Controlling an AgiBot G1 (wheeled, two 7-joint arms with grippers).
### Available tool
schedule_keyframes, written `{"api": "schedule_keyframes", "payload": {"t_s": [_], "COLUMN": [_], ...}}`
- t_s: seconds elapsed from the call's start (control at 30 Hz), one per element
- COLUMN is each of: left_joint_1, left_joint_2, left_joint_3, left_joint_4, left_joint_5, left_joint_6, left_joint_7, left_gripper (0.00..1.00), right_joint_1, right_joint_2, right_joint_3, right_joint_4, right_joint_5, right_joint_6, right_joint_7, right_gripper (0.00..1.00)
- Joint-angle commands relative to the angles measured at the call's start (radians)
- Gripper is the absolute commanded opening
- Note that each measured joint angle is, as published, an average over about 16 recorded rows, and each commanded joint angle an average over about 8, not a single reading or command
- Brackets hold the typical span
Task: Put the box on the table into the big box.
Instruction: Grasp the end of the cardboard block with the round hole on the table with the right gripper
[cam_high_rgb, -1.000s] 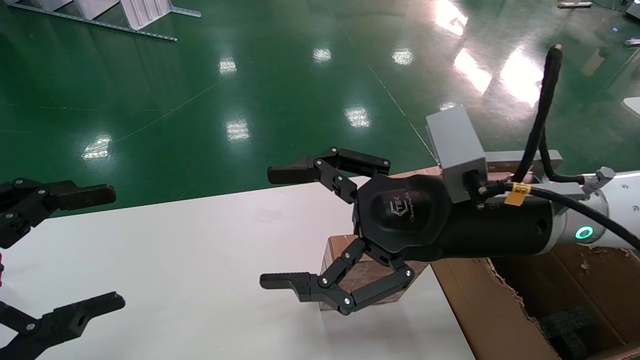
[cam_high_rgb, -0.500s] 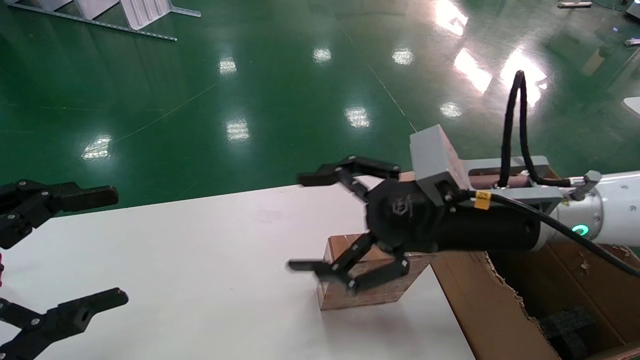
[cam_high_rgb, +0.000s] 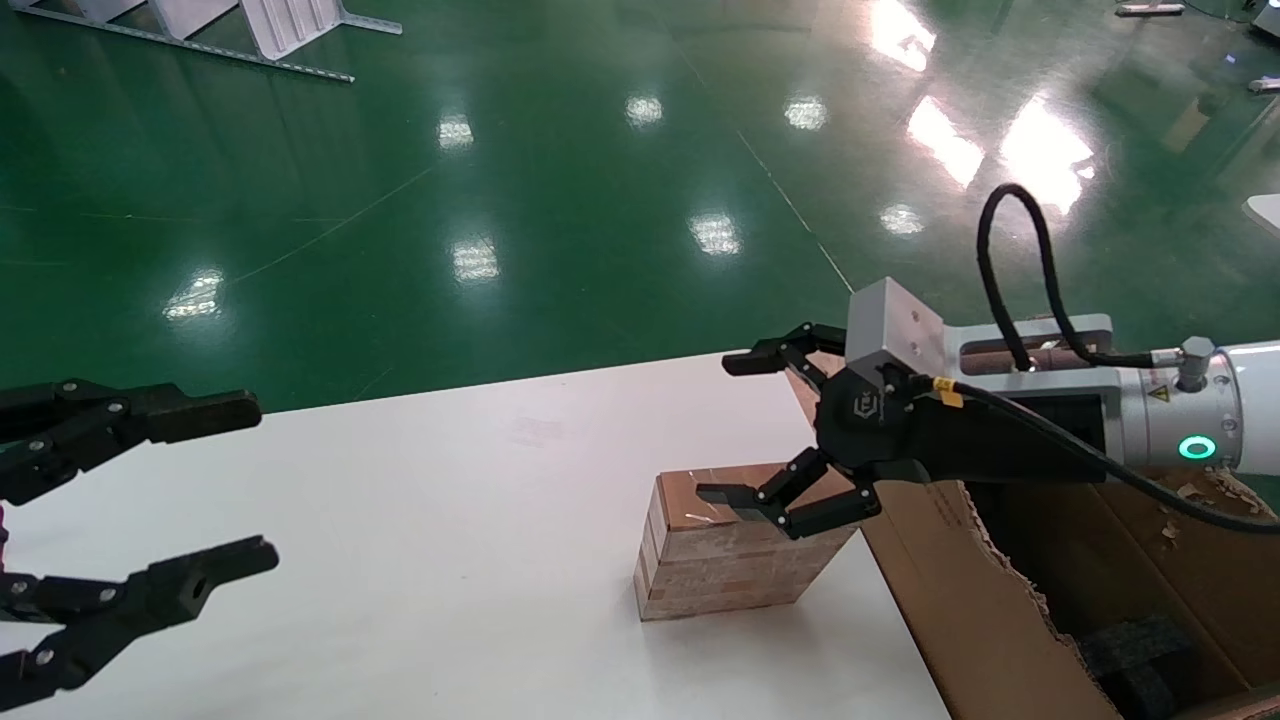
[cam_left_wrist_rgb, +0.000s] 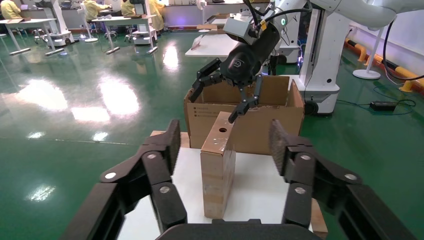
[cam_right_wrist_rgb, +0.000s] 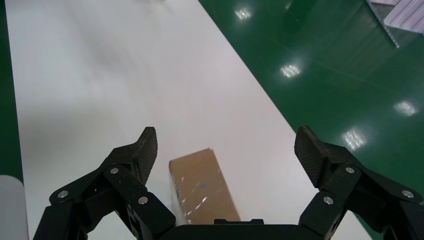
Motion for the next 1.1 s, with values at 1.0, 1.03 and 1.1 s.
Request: {"api": "schedule_keyframes", "payload": {"t_s": [1.0, 1.03, 1.1], "left_joint_1": [0.000, 0.000, 0.000], "left_joint_2": [0.000, 0.000, 0.000], "left_joint_3": [0.000, 0.000, 0.000], "left_joint_4": [0.000, 0.000, 0.000], "left_joint_5": [0.000, 0.000, 0.000], "left_joint_6": [0.000, 0.000, 0.000], "left_joint_7": [0.000, 0.000, 0.000], "left_gripper": [0.00, 0.00, 0.00], "right_joint_1": [0.110, 0.115, 0.125], "right_joint_2": [-0.004, -0.008, -0.016], "right_joint_3": [-0.065, -0.068, -0.073], "right_joint_4": [-0.208, -0.214, -0.226], "right_joint_5": [-0.148, -0.153, -0.164], "right_joint_6": [-0.190, -0.190, -0.191], "right_joint_7": [-0.216, -0.219, -0.226], "right_gripper": [1.00, 1.00, 1.00]}}
